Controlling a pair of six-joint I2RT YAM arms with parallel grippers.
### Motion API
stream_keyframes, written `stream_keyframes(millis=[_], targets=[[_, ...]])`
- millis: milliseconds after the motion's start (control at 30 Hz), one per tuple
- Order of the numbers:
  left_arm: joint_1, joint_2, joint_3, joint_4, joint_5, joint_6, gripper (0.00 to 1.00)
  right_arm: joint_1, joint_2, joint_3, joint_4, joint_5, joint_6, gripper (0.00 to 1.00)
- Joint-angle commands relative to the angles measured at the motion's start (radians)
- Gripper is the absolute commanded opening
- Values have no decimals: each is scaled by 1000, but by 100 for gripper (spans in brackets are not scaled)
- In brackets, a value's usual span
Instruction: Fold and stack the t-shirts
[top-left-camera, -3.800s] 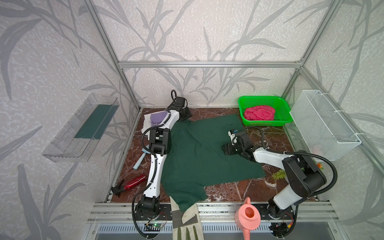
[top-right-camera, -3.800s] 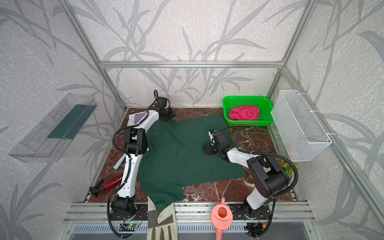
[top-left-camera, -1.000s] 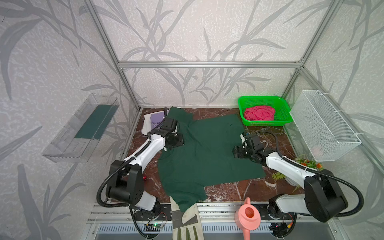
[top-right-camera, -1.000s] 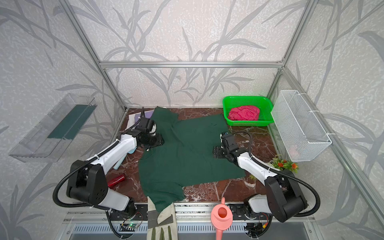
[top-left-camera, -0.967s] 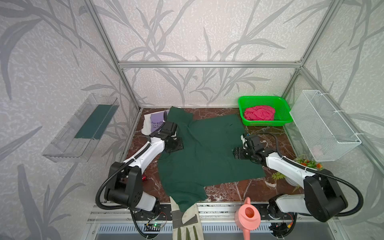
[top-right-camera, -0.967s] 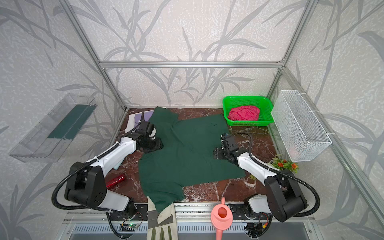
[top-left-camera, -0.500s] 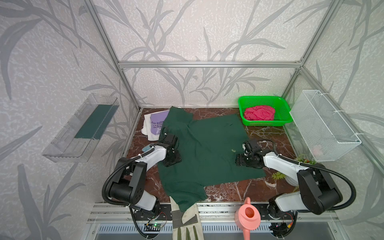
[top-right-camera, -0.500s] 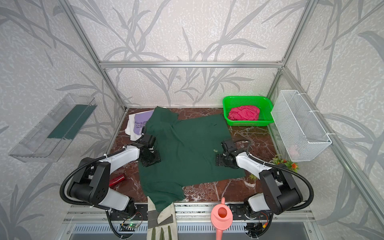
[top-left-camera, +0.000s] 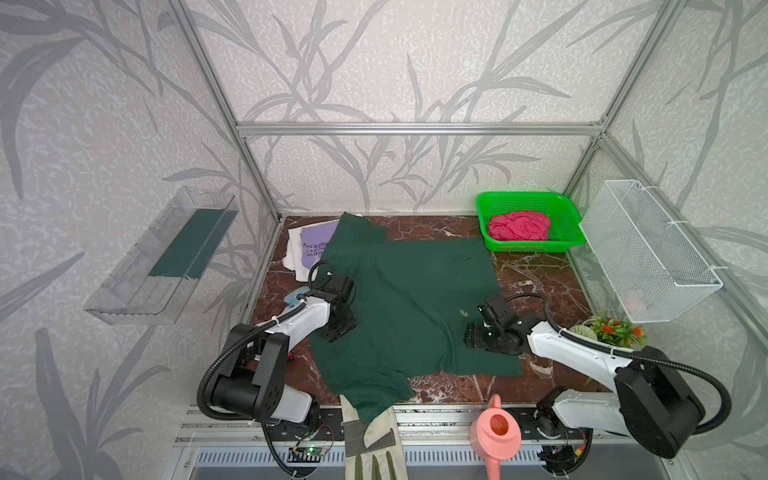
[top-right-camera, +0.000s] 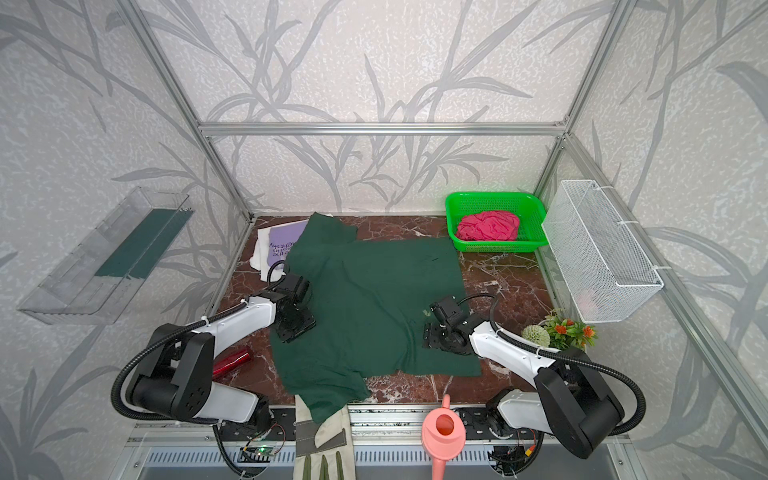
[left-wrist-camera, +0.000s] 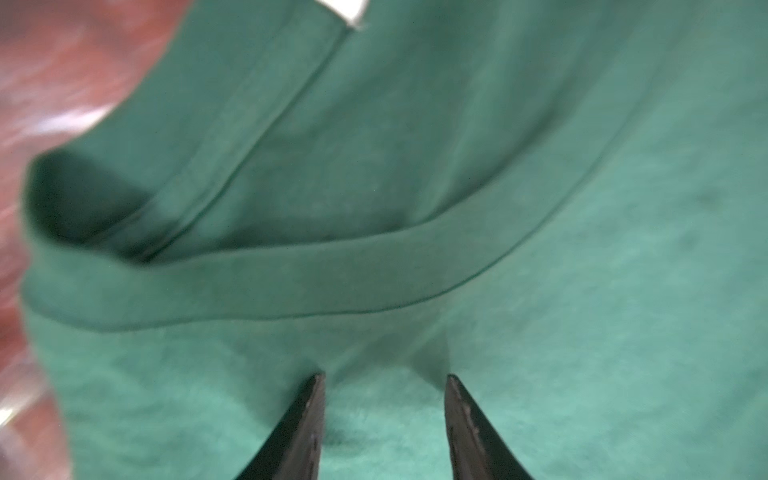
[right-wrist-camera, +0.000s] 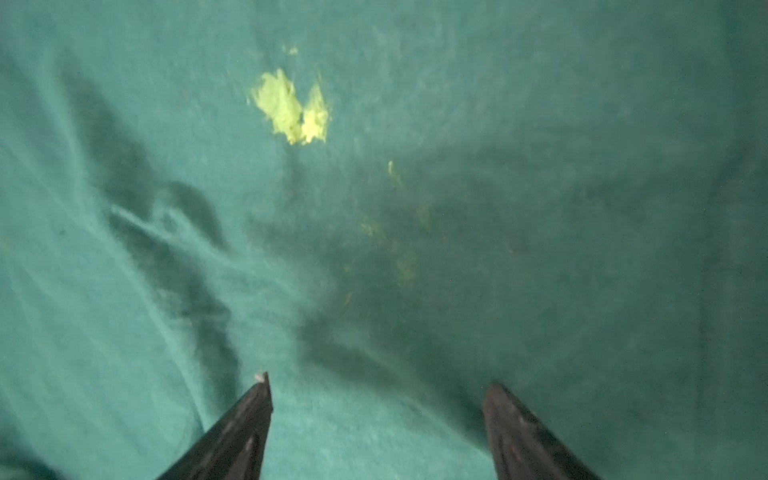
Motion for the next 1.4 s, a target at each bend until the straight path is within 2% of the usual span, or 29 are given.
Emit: stream_keyframes(millis=[0, 133, 233, 333, 467, 567, 700, 800, 933, 1167, 1367], targets=[[13, -70, -27, -209, -117, -91, 47, 43, -81, -49, -269, -3, 127, 81], [31, -192, 34, -239, -186, -42, 47, 43, -270, 49, -441, 169, 81, 81], [29, -222, 99, -77, -78, 151, 49, -37, -295, 166, -432, 228, -46, 81], [29, -154, 172, 67, 35, 244, 51, -123, -157, 295, -334, 185, -210, 81], [28, 46, 321, 110, 162, 341, 51, -137, 75, 412, -145, 112, -322, 82], [25, 183, 389, 130, 173, 369, 51, -141, 246, 488, -59, 57, -349, 82], [13, 308, 426, 143, 161, 369, 51, -145, 428, 584, -70, 16, -339, 82], [12, 364, 416, 156, 141, 348, 51, -154, 496, 564, -29, 8, -319, 82], [12, 376, 379, 129, 80, 311, 51, -173, 502, 498, -11, 1, -298, 82], [13, 339, 274, 97, 47, 271, 51, -178, 507, 403, -35, -40, -291, 82], [12, 270, 167, 84, 57, 217, 50, -175, 433, 281, -22, -72, -247, 82]])
